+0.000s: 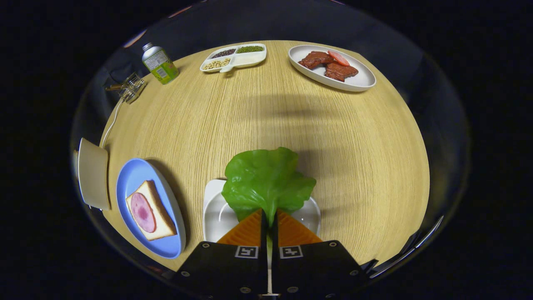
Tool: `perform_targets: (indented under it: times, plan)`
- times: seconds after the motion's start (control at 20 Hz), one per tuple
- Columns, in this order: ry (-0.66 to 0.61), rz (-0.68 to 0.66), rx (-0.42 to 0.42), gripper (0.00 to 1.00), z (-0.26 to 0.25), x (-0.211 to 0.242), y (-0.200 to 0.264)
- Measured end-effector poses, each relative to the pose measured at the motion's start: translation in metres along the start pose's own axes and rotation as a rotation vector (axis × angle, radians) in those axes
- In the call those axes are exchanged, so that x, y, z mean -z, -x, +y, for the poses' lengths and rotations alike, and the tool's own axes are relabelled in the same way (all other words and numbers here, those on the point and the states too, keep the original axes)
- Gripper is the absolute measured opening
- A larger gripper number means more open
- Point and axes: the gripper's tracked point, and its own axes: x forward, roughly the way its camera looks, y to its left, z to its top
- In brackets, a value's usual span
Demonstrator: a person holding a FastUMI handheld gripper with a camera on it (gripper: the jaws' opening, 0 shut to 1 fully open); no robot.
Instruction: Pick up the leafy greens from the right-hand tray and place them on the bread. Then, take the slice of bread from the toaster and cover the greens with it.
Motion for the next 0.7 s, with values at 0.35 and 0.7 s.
perform_targets:
  times: [0.35, 0.7]
  plan:
    - [-0.035, -0.050, -0.023, 0.04, 0.017, -0.003, 0.028]
    - [-0.038, -0.094, -0.133, 0.04, 0.071, -0.017, 0.063]
